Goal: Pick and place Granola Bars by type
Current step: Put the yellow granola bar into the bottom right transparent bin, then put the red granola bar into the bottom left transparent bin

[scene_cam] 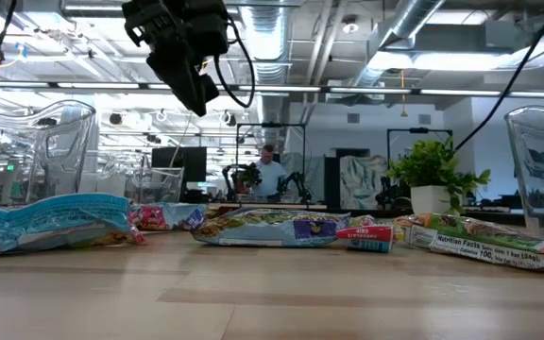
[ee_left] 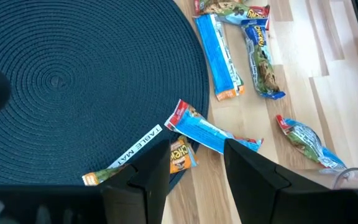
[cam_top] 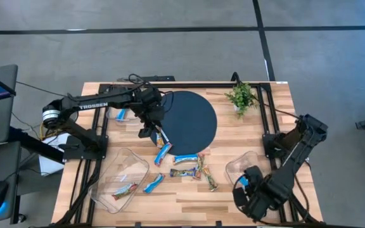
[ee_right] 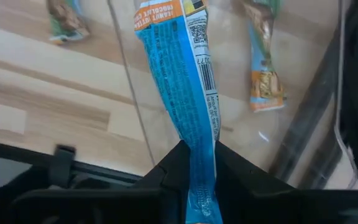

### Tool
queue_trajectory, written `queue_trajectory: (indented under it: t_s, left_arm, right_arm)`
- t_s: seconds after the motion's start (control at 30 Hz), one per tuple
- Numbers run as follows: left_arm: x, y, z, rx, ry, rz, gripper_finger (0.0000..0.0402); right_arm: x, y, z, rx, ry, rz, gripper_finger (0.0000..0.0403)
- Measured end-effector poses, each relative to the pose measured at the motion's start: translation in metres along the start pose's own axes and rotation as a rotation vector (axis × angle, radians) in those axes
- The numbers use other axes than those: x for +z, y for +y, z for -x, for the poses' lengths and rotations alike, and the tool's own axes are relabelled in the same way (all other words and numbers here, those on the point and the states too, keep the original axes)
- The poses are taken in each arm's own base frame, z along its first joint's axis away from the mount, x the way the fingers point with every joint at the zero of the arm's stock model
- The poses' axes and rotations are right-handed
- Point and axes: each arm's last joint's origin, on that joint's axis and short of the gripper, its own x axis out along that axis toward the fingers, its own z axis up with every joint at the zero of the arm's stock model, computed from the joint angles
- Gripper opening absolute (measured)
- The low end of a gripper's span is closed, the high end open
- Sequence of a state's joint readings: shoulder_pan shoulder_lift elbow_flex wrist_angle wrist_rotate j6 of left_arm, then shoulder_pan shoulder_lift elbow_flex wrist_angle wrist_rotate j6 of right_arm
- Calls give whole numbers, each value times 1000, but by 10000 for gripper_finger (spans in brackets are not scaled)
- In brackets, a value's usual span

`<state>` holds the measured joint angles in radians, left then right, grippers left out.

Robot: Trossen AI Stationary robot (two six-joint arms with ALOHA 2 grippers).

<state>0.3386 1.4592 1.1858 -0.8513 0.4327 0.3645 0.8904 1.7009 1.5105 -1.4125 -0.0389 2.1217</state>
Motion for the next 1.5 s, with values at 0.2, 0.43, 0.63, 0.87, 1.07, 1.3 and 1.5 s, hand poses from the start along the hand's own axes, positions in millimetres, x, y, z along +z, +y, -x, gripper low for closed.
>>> queue_trajectory:
  t_s: [0.2, 0.43, 0.63, 0.87, 1.07, 1.3, 1.5]
  left_arm:
    - [2, -2, -1, -2, -10, 0, 144]
    - [5, -13, -6, -26, -1, -35, 144]
    - [10, -32, -14, -67, 10, -225, 144]
    - [15, -55, -27, 0, 62, -274, 144]
    - [13, -56, -60, 105, 191, 52, 144]
    - [5, -57, -99, 167, 311, 507, 144]
    - [9, -74, -110, 285, 238, 692, 144]
  right_arm:
    - [-3, 6, -11, -33, -33, 2, 88]
    - [0, 2, -11, -70, -72, 7, 180]
    - [3, 4, -10, 33, -233, 23, 230]
    - [19, 13, -8, 97, -382, 62, 229]
    - [45, 18, 1, 127, -566, 103, 224]
    - [87, -9, 46, 101, -751, 390, 225]
    - [115, -55, 90, 188, -851, 507, 225]
